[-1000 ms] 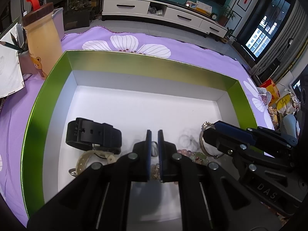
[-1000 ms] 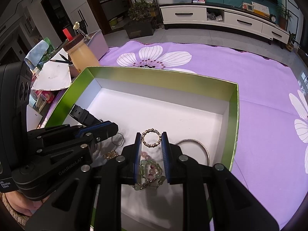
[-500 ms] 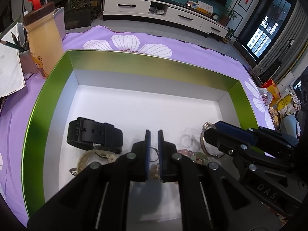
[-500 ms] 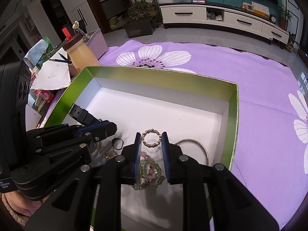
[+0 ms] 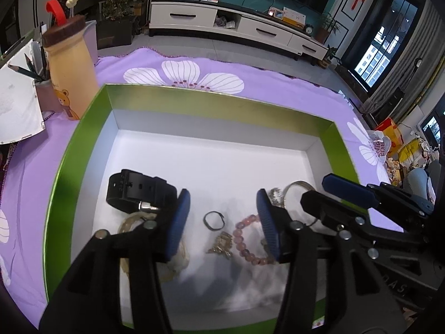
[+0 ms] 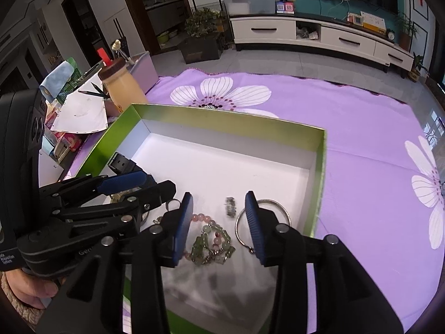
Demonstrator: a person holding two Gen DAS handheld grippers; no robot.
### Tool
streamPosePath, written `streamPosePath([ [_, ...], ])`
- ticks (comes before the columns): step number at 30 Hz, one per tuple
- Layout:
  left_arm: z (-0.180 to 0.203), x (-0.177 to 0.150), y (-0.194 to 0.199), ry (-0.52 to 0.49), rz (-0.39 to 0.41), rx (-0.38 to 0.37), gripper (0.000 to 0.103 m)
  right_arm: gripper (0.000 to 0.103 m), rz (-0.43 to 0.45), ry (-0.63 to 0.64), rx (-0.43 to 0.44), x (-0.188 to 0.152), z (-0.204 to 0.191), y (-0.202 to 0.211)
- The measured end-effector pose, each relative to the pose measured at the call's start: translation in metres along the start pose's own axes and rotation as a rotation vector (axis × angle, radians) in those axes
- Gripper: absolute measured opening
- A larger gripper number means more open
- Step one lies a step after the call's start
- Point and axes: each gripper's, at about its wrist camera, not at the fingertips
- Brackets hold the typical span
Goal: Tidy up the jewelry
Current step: 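Lift both tools out and move the left tool toward the red bead bracelet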
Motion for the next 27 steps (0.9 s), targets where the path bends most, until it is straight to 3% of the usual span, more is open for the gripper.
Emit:
streamPosePath([
  [6, 0.007, -0.009, 0.021, 0.000, 0.029, -0.010, 0.070, 0.063, 0.046, -0.006, -0.016, -0.010, 0.007, 0.030],
  [14, 0.021, -0.027, 0.056, -0.033, 0.069, 0.003, 0.092, 0.077, 0.083, -0.009, -0.042, -0.030, 0.011, 0.065],
  [20, 0.026, -0.039, 0.079, -0.036, 0.083, 0.000, 0.098, 0.088, 0.090, -0.007, -0.052, -0.045, 0.010, 0.084],
  [27, 0.014, -0.062, 0.109, -0.014, 0.086, -0.018, 0.100, 0.090, 0.094, 0.022, -0.026, -0.071, 0.002, 0.101],
])
Point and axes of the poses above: each gripper's, at about its wrist camera, not at the fingertips, and y roughly against the way its jaws point, z to its right, x to its top, and after that the axes turned 12 degrees about -x, right-handed
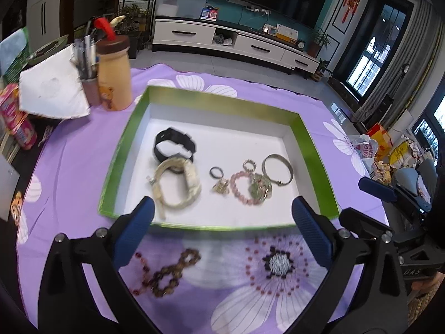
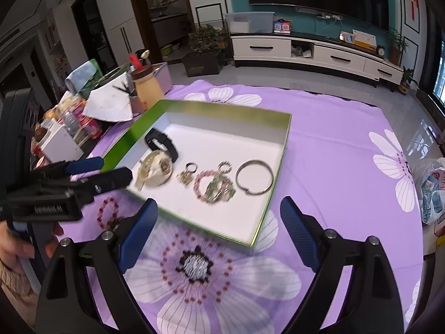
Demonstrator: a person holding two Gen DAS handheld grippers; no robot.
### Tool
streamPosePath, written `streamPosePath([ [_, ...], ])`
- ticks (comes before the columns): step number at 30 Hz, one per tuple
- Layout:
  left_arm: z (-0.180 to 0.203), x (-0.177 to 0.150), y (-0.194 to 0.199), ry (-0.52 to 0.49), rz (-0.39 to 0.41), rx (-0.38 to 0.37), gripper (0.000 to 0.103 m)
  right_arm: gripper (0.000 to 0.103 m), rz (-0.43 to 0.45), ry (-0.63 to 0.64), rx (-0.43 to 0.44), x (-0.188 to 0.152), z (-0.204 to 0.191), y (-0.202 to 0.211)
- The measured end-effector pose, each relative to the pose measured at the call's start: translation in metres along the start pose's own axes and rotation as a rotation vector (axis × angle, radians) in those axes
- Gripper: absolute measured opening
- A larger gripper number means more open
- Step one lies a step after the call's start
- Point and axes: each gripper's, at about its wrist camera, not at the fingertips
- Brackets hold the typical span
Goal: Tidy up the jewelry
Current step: 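Lift both tools out and move the left tool toward the red bead bracelet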
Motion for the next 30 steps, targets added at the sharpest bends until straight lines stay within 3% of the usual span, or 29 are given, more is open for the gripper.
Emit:
streamPosePath([
  [9, -0.042, -0.036, 0.039, 0.106, 0.041, 0.033, 0.100, 0.090, -0.013, 0.043, 0.062, -0.030, -0.023, 0.006],
  [20, -0.104, -0.091, 0.035, 0.283, 0.021, 0.100, 0.098, 0.090, -0.035, 0.149, 0.126, -0.064, -0.060, -0.005],
  [23, -0.111, -0.093, 0.029, 0.278, 0.007, 0.122, 0.084, 0.089, -0.051, 0.152, 0.134, -0.069, -0.068, -0.013],
  [27, -0.110, -0.093, 0.018, 0.208, -0.004, 0.185, 0.074, 0.089, -0.059, 0.154, 0.144, -0.070, -0.076, -0.020],
  [29, -0.107, -0.091, 0.013, 0.160, -0.008, 0.215, 0.058, 0.089, -0.062, 0.160, 0.148, -0.069, -0.080, -0.023],
  [30, -0.106, -0.090, 0.011, 0.138, -0.009, 0.229, 0.055, 0.089, -0.063, 0.167, 0.150, -0.068, -0.084, -0.025],
])
Point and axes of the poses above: each gripper's, at about its wrist camera, not at the fingertips, and y roughly against the way its jaws point, z to its right, x to its top, and after that the axes turned 12 degrees about -x, right-handed
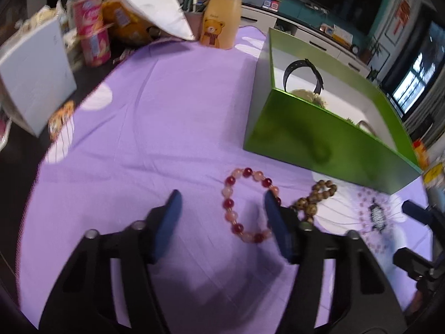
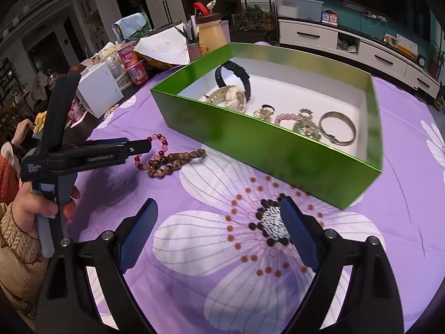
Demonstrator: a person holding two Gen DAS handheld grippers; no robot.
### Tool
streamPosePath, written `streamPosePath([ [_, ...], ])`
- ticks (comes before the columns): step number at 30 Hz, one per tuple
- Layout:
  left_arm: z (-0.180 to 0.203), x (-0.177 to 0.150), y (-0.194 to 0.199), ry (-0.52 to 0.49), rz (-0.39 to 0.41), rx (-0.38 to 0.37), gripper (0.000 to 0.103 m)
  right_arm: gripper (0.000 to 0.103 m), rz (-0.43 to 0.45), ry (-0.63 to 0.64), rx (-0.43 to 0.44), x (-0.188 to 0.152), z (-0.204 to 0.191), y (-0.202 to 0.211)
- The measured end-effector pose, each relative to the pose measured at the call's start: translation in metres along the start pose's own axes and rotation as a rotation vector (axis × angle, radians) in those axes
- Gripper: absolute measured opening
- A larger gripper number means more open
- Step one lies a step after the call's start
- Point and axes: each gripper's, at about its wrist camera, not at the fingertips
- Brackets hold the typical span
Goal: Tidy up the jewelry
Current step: 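Lift both tools out and move the left tool toward the red bead bracelet, then grasp the red bead bracelet with the left tool while the right tool grasps the brown bead bracelet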
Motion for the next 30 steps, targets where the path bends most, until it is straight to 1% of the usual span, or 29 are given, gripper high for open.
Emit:
streamPosePath([
  [1, 0.001, 0.000, -0.001, -0.018, 0.003, 0.006, 0.050, 0.089, 0.001, 0.005, 0.000, 0.001, -0.001, -0.001],
  [2, 0.003, 0.001, -0.002, -0.039, 0.007, 0.008, 0.047, 0.089, 0.006, 0.014, -0.002, 0.003, -0.004, -0.003],
  [3, 0.005, -0.001, -0.003, -0.060, 0.011, 0.011, 0.046, 0.089, 0.012, 0.023, -0.005, 0.005, -0.007, -0.004],
  [4, 0.006, -0.002, -0.004, -0.082, 0.014, 0.015, 0.043, 0.089, 0.016, 0.029, -0.005, 0.006, -0.009, -0.005],
  [6, 0.012, -0.005, -0.005, -0.138, 0.015, 0.014, 0.034, 0.086, 0.020, 0.039, -0.001, 0.010, -0.012, -0.009],
  [8, 0.015, -0.008, -0.004, -0.175, 0.017, -0.019, 0.013, 0.082, 0.014, 0.049, 0.006, 0.015, -0.016, -0.017],
  [10, 0.011, -0.009, -0.003, -0.159, 0.019, -0.041, 0.007, 0.078, 0.010, 0.062, 0.013, 0.019, -0.021, -0.024],
  [12, 0.002, -0.006, -0.001, -0.096, 0.021, -0.091, 0.007, 0.071, 0.008, 0.080, 0.020, 0.022, -0.026, -0.030],
  [15, -0.009, -0.005, 0.007, -0.033, 0.046, -0.149, 0.007, 0.068, -0.014, 0.089, 0.048, 0.027, -0.033, -0.041],
  [16, -0.010, -0.006, 0.011, -0.028, 0.058, -0.160, 0.007, 0.068, -0.025, 0.085, 0.053, 0.028, -0.034, -0.045],
  [18, -0.010, -0.006, 0.017, -0.031, 0.075, -0.169, 0.007, 0.064, -0.041, 0.070, 0.071, 0.030, -0.035, -0.052],
  [20, -0.009, -0.006, 0.022, -0.040, 0.086, -0.174, 0.007, 0.062, -0.063, 0.033, 0.107, 0.032, -0.035, -0.059],
  [24, -0.006, -0.007, 0.024, -0.058, 0.090, -0.180, 0.007, 0.057, -0.097, -0.037, 0.141, 0.035, -0.035, -0.071],
  [26, -0.008, -0.007, 0.022, -0.058, 0.087, -0.181, 0.007, 0.056, -0.093, -0.069, 0.150, 0.038, -0.035, -0.075],
  [28, -0.010, -0.008, 0.020, -0.052, 0.082, -0.183, 0.007, 0.053, -0.097, -0.110, 0.161, 0.042, -0.034, -0.078],
  [30, -0.012, -0.009, 0.019, -0.049, 0.079, -0.185, 0.007, 0.044, -0.094, -0.141, 0.149, 0.046, -0.034, -0.081],
])
Point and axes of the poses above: each gripper's, at about its wrist camera, not at the fingertips, and y roughly against the way its jaws point, z to its right, x to its top, and after that the axes turned 12 degrees about -x, right-handed
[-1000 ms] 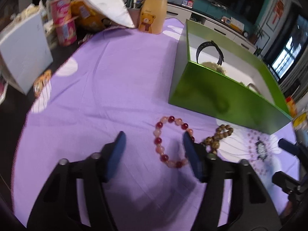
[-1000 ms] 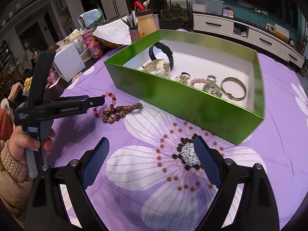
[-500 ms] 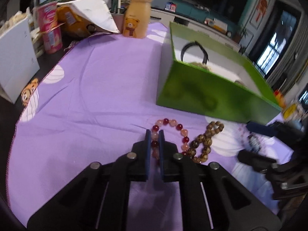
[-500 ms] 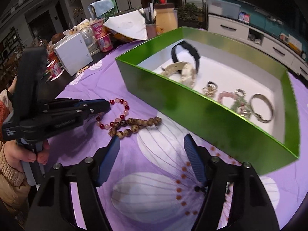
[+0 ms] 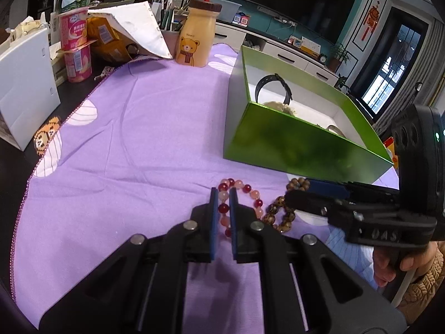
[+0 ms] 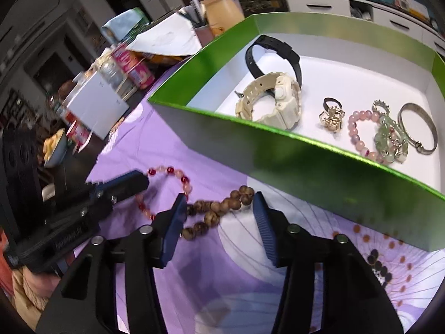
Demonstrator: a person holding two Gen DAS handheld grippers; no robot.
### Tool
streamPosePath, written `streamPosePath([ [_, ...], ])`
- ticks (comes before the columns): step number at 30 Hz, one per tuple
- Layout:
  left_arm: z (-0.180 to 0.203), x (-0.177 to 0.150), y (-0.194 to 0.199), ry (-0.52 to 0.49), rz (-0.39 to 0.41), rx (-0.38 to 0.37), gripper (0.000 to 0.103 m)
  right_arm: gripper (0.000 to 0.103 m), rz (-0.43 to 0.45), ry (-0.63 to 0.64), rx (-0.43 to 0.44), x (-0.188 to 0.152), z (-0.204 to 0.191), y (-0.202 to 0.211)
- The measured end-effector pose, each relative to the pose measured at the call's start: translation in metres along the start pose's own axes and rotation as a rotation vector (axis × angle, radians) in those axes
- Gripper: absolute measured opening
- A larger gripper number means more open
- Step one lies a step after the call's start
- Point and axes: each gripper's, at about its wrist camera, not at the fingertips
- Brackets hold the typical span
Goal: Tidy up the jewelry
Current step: 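Grasp the red bead bracelet with the left tool while the right tool grasps the brown bead bracelet, then lift both bracelets and carry them over the green box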
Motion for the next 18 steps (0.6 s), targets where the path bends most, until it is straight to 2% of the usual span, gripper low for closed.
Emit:
streamPosePath([
  [1, -0.001, 0.000, 0.000, 0.002, -0.001, -0.001, 0.007, 0.040, 0.003, -0.007, -0.008, 0.001, 0.000, -0.001],
  [3, -0.001, 0.000, 0.000, 0.001, -0.001, -0.005, 0.007, 0.024, 0.008, -0.018, -0.021, 0.002, 0.001, -0.003],
  [6, 0.001, 0.000, 0.001, -0.002, 0.001, -0.012, 0.007, 0.009, 0.010, -0.030, -0.022, 0.001, 0.002, -0.004],
  [18, 0.024, 0.004, 0.019, -0.025, 0.039, -0.071, 0.007, 0.007, 0.120, 0.015, 0.013, -0.008, 0.005, 0.055],
])
Point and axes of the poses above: each gripper's, at about its wrist camera, not at the fingertips, and y roughly against the way its jaws point, z to its right, x to its top, and after that the axes turned 12 degrees about -x, right-handed
